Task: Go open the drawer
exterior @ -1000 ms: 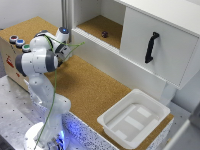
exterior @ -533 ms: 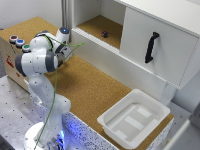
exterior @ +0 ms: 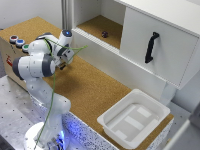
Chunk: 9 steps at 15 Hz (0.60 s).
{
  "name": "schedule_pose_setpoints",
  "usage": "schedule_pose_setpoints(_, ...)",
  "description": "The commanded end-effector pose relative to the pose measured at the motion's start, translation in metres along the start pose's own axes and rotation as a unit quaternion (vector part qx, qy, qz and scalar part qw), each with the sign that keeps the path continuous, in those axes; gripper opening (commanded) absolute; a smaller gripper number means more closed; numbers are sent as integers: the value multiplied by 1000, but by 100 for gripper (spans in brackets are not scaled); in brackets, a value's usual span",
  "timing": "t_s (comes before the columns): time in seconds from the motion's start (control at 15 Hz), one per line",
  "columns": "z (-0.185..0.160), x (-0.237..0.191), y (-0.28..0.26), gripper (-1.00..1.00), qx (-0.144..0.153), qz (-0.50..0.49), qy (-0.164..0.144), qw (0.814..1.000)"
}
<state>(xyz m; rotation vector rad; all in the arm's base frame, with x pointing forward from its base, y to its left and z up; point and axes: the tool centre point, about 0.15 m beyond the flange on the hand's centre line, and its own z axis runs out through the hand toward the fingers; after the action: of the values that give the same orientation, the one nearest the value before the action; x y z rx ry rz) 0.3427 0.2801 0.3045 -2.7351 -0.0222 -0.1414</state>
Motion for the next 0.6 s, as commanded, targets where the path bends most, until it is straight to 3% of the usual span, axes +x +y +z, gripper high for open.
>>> schedule_pose_setpoints(0.0, -2, 2, 63, -100, 26, -2, 2, 1000)
schedule_pose_setpoints(0.53, -23, 5, 109, -100, 5, 36, 30, 999)
